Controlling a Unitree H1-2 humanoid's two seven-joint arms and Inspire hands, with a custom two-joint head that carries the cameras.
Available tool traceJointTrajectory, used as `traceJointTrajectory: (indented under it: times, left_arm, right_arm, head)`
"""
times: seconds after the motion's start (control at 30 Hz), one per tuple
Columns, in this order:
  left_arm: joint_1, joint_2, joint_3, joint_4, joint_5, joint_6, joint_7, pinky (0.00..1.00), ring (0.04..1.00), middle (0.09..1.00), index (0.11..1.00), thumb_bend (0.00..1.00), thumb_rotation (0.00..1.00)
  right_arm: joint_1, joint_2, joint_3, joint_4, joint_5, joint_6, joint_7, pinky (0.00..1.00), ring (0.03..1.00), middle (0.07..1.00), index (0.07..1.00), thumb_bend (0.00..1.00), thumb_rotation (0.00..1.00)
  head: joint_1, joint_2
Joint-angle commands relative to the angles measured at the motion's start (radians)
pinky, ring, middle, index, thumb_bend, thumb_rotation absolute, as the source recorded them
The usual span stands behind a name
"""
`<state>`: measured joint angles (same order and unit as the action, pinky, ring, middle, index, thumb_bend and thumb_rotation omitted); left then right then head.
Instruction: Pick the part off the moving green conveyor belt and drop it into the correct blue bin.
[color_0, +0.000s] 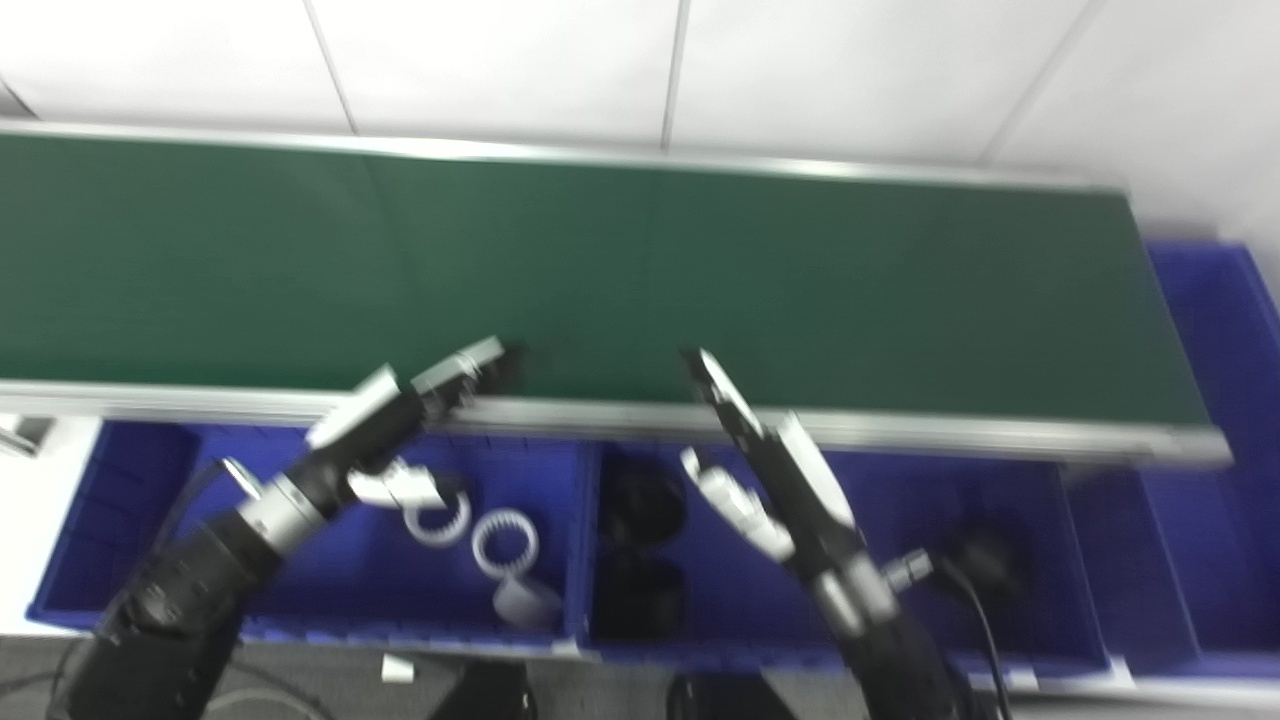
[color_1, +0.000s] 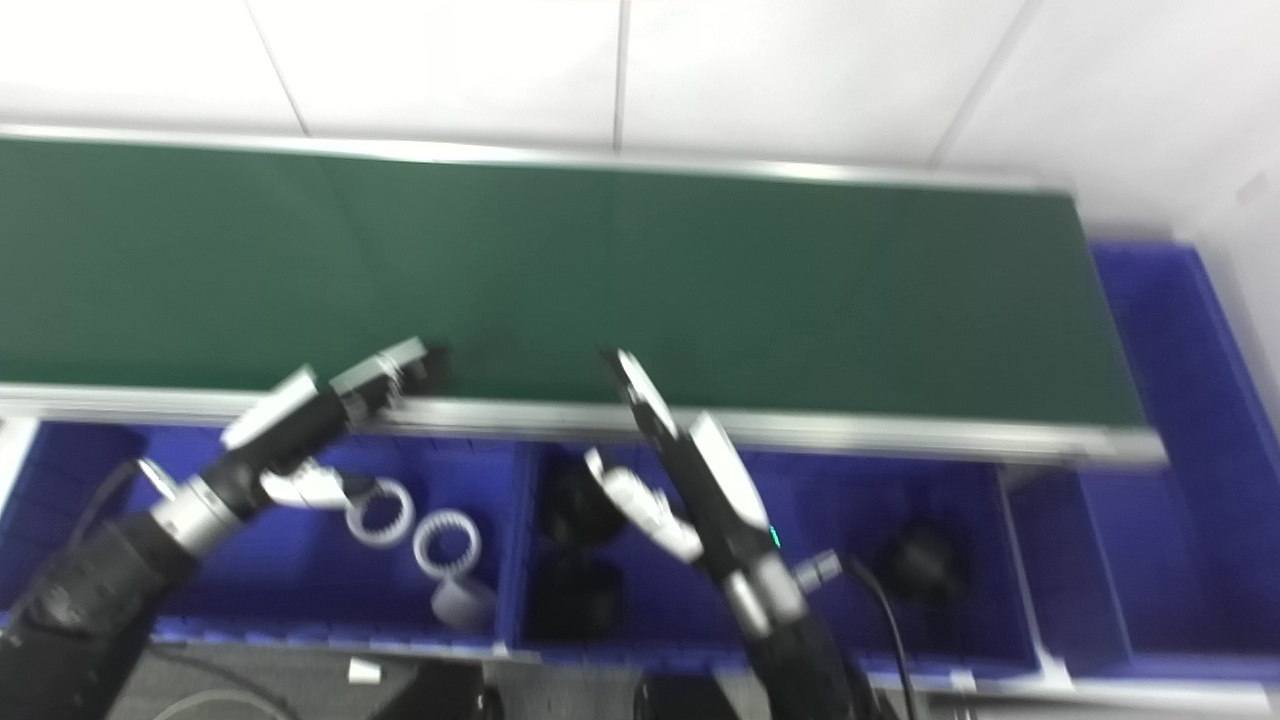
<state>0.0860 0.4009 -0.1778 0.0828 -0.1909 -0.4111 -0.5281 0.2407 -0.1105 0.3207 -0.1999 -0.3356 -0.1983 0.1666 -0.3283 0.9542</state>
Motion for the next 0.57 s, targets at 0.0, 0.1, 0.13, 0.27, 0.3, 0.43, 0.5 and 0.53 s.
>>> traceJointTrajectory:
  times: [0.0,0.1,0.13,0.27,0.3,0.43,0.5,0.53]
  left_arm:
    - [-0.015,-0.008,0.004,-0.04,-0.036,-0.006,-0.009,0.94,0.986,1.0,0.97,0.54,0.7]
    - [-0.005,-0.021,0.002,-0.071,-0.029,0.021,0.002,0.95,0.995,1.0,0.972,0.52,0.73]
    - [0.0,-0.026,0.002,-0.083,-0.026,0.031,0.007,0.96,0.998,1.0,0.974,0.51,0.73]
    - [0.019,-0.037,0.006,-0.106,0.008,0.037,0.019,0.97,1.0,1.0,0.977,0.48,0.77]
    - [0.023,-0.038,0.007,-0.106,0.012,0.033,0.018,0.98,1.0,1.0,0.977,0.48,0.78]
    - [0.049,-0.038,0.009,-0.094,0.027,0.012,0.019,0.99,1.0,1.0,0.98,0.47,0.76]
    - [0.065,-0.04,0.009,-0.073,0.032,-0.021,0.016,0.98,1.0,1.0,0.979,0.47,0.75]
    - [0.071,-0.042,0.009,-0.06,0.035,-0.038,0.015,0.97,0.996,1.0,0.977,0.46,0.75]
  right_arm:
    - [-0.002,0.006,0.001,-0.042,0.002,0.021,0.003,0.93,0.983,1.0,0.995,0.47,1.0]
    - [0.009,0.002,0.001,-0.047,0.006,0.022,0.0,0.93,0.982,1.0,0.995,0.46,1.0]
    - [0.013,0.002,0.002,-0.046,0.007,0.016,-0.003,0.93,0.981,1.0,0.995,0.46,1.0]
    - [0.026,-0.001,0.003,-0.033,0.014,-0.016,-0.011,0.94,0.986,1.0,0.997,0.44,1.0]
    - [0.028,-0.004,0.004,-0.028,0.012,-0.027,-0.014,0.94,0.986,1.0,0.997,0.44,1.0]
    - [0.043,-0.009,0.008,-0.015,0.002,-0.043,-0.025,0.93,0.979,1.0,0.994,0.45,1.0]
    - [0.056,-0.009,0.015,0.008,-0.001,-0.066,-0.036,0.92,0.976,1.0,0.992,0.45,1.0]
    - [0.062,-0.009,0.018,0.023,-0.001,-0.081,-0.043,0.92,0.972,1.0,0.992,0.45,1.0]
  head:
    - [0.001,-0.001]
    - [0.037,-0.017]
    - [0.037,-0.017]
    - [0.076,-0.042]
    - [0.086,-0.057]
    - [0.105,-0.134]
    - [0.104,-0.208]
    - [0.105,-0.222]
